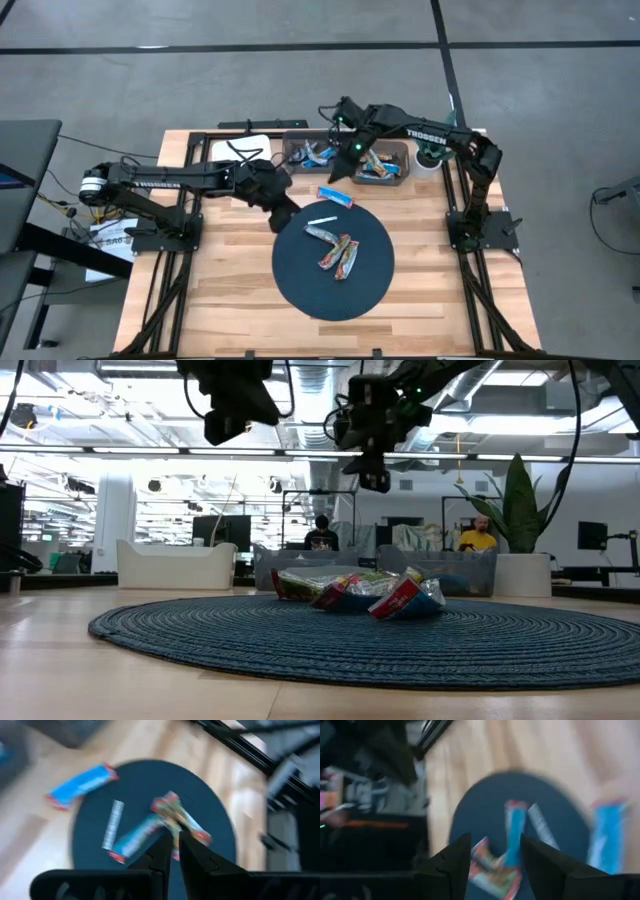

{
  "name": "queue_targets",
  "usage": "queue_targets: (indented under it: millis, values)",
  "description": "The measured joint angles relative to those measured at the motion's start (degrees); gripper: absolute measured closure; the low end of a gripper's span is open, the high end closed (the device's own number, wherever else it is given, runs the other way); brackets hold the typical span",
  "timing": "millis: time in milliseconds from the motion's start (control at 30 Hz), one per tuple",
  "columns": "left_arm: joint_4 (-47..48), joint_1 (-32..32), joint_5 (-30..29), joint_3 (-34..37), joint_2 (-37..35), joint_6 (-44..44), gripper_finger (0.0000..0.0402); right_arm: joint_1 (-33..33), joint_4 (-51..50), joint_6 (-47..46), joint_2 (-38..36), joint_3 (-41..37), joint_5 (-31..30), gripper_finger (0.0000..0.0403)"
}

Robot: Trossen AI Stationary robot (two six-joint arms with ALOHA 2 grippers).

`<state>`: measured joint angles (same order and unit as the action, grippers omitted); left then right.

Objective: Pick and place Granola Bars by type
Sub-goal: Put the red granola bar into the white bin

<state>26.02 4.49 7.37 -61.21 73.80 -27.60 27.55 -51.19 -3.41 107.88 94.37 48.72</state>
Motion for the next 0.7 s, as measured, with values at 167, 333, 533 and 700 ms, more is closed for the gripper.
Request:
queue_targets:
  millis: [167,333,533,700]
  values:
    - [0.16,-0.57,2.04,0.00,0.44,4.15,0.0372,-3.83,-12.87,4.42,-0.04,-0.02,2.33,0.0243]
    - [2.10,-1.91,-2.31,-0.04,2.10,8.40,0.0372,-8.96,-22.45,11.30,-3.44,-0.14,0.22,0.0242]
    - [1.04,-2.99,-1.81,-0.04,5.52,10.03,0.0372,-14.20,-21.92,12.10,-13.63,-0.06,-10.38,0.0256]
    - [-1.57,-2.99,-1.19,-0.04,7.15,9.84,0.0372,-18.00,-18.62,6.55,-22.98,-2.47,-25.81,0.0274]
